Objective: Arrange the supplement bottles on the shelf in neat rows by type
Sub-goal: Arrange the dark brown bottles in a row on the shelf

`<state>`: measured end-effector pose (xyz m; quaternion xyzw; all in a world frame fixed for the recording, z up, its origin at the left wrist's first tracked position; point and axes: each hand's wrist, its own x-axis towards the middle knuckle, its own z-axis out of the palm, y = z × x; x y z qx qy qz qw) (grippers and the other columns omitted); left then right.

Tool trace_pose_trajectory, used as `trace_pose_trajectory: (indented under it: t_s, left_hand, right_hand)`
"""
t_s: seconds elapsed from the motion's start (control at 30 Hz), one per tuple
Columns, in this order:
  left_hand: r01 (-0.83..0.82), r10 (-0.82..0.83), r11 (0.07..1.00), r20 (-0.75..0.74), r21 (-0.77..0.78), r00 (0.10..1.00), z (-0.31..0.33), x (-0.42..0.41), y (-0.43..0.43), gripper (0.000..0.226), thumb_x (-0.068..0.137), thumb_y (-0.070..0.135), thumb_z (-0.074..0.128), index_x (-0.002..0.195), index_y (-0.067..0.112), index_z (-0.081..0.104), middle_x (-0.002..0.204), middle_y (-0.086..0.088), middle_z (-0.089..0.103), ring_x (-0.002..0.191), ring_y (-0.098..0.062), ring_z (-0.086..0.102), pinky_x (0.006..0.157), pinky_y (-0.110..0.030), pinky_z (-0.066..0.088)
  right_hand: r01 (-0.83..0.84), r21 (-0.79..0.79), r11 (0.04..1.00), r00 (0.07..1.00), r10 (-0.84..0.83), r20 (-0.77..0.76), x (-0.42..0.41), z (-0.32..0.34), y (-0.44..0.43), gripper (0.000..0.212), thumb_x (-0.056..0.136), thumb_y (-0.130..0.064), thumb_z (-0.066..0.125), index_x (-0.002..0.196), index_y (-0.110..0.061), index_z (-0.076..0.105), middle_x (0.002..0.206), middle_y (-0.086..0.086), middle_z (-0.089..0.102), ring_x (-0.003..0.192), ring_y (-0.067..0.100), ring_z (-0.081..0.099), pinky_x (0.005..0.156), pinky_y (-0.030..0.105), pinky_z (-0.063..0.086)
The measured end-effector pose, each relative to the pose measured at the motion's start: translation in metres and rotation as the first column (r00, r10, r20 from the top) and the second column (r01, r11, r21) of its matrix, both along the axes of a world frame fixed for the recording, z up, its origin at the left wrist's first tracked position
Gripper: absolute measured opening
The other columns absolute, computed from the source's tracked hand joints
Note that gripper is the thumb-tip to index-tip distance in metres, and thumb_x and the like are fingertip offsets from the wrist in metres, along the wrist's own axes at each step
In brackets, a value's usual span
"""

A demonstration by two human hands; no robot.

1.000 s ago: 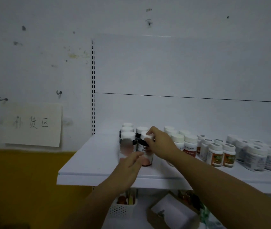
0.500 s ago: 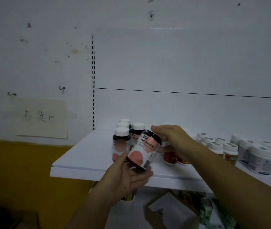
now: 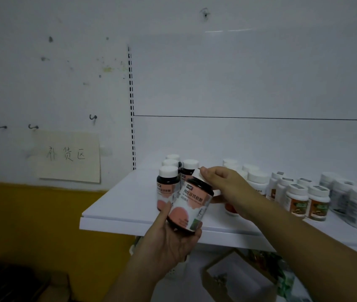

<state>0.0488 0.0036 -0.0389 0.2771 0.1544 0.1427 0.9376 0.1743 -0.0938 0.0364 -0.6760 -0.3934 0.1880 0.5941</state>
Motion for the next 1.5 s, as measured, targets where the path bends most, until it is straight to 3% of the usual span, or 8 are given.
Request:
trace_pose_trajectory:
  t_s: [0.17,0.4,0.6,0.83,0.97,1.07,1.3,1.5]
  left_hand:
    - [-0.142,0.140,0.988,0.045,0.061,0.989,-0.002,0.004,-0.007,0.046,0.071,0.031,0.063,0.110,0.009,0.054,0.113,-0.022,0.063,0.096,-0.036,0.064,0.074,-0.048,0.057]
    - [-0.020,0.011,0.998,0.150,0.062,0.989,-0.009,0.002,-0.012,0.048,0.076,0.040,0.058,0.112,0.008,0.057,0.102,-0.022,0.070,0.096,-0.039,0.066,0.094,-0.051,0.047]
    - [-0.021,0.014,0.999,0.202,0.032,0.979,-0.011,0.000,-0.011,0.042,0.080,0.035,0.053,0.112,0.008,0.057,0.100,-0.024,0.070,0.089,-0.038,0.068,0.069,-0.045,0.059]
    - [-0.327,0.401,0.661,0.051,0.676,0.915,-0.011,0.004,-0.021,0.059,0.070,0.005,0.075,0.110,0.036,0.047,0.108,0.006,0.053,0.096,-0.016,0.058,0.072,-0.029,0.055]
    - [-0.095,0.084,0.952,0.052,0.292,0.995,-0.006,0.000,-0.018,0.053,0.070,0.034,0.066,0.119,0.022,0.049,0.120,-0.019,0.057,0.102,-0.038,0.062,0.080,-0.048,0.056]
    - [0.069,-0.066,0.997,0.135,-0.018,0.989,-0.006,-0.004,-0.012,0.049,0.074,0.041,0.055,0.113,0.011,0.055,0.105,-0.028,0.067,0.093,-0.045,0.064,0.079,-0.054,0.051]
    - [-0.274,0.237,0.907,0.150,0.319,0.960,-0.009,0.003,-0.020,0.055,0.071,0.001,0.070,0.121,0.011,0.051,0.113,-0.017,0.065,0.097,-0.032,0.067,0.073,-0.039,0.059]
    - [-0.315,0.292,0.834,0.122,0.453,0.949,-0.008,0.005,-0.025,0.035,0.080,0.008,0.063,0.112,0.019,0.054,0.106,-0.005,0.066,0.096,-0.020,0.065,0.074,-0.032,0.056]
  right_hand:
    - [0.003,-0.173,0.985,0.998,-0.014,-0.064,-0.005,-0.010,0.002,0.056,0.085,-0.066,0.042,0.109,-0.019,0.061,0.100,0.001,0.067,0.092,0.019,0.066,0.073,0.035,0.058]
    - [-0.051,0.032,0.998,0.971,0.057,-0.233,-0.010,-0.011,0.002,0.042,0.091,-0.048,0.049,0.100,-0.010,0.066,0.087,0.006,0.070,0.084,0.021,0.066,0.064,0.033,0.057]
    - [-0.101,0.139,0.985,0.922,0.145,-0.358,-0.007,-0.018,0.003,0.031,0.094,-0.039,0.047,0.099,-0.014,0.066,0.095,0.004,0.069,0.088,0.020,0.064,0.071,0.035,0.054]
    - [0.022,0.037,0.999,0.989,-0.017,-0.144,-0.012,-0.020,0.005,0.041,0.084,-0.051,0.059,0.108,-0.018,0.063,0.099,0.003,0.072,0.091,0.016,0.069,0.072,0.031,0.057]
    - [-0.019,0.117,0.993,0.964,0.049,-0.262,-0.011,-0.019,0.002,0.020,0.087,-0.034,0.060,0.098,-0.018,0.066,0.088,-0.001,0.073,0.083,0.014,0.067,0.065,0.029,0.053]
    - [-0.078,0.177,0.981,0.950,0.127,-0.284,-0.009,-0.020,0.000,0.017,0.088,-0.026,0.057,0.099,-0.016,0.067,0.089,0.001,0.072,0.085,0.017,0.066,0.069,0.032,0.055]
    - [-0.078,0.064,0.995,0.983,0.087,-0.162,-0.014,-0.022,0.002,0.032,0.090,-0.044,0.053,0.106,-0.019,0.064,0.094,-0.002,0.073,0.087,0.014,0.069,0.072,0.031,0.055]
    - [-0.063,0.144,0.988,0.968,0.095,-0.230,-0.011,-0.024,0.000,0.030,0.090,-0.032,0.056,0.113,-0.014,0.059,0.099,0.003,0.070,0.089,0.017,0.068,0.065,0.028,0.054]
